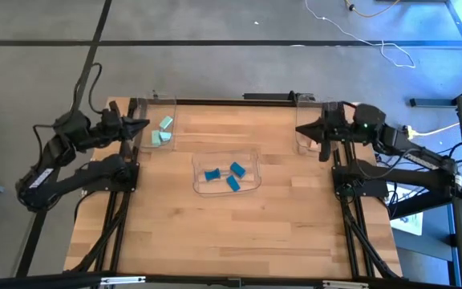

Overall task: Sort & place blocks by color
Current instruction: Return to Home Position

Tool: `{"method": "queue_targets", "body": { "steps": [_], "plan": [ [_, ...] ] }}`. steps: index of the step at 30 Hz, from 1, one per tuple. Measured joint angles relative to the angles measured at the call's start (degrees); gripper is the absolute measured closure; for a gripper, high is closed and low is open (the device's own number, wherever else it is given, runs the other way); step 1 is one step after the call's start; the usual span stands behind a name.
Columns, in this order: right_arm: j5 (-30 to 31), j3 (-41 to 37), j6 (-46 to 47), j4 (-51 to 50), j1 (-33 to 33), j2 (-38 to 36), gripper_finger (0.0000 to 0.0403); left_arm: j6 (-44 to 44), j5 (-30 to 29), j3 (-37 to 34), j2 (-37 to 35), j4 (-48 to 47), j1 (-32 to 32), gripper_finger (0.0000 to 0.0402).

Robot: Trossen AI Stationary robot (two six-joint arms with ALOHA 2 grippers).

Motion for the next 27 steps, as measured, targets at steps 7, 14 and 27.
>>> {"method": "queue_targets", "body": {
  "steps": [7,14,27],
  "plan": [
    [0.0,-8.5,1.7,3.9,0.0,-9.4,0.0403,-3.2,-0.1,-5.0,-8.4,1.5,0.0,0.0401],
    [0.0,-13.3,1.8,3.9,0.0,-19.7,0.0403,-3.8,0.0,-7.6,-15.3,1.8,0.0,0.0402],
    [0.1,-25.2,2.9,10.5,0.0,-36.3,0.0403,-5.0,-0.7,-11.1,-15.2,2.4,0.0,0.0401]
  ]
}}
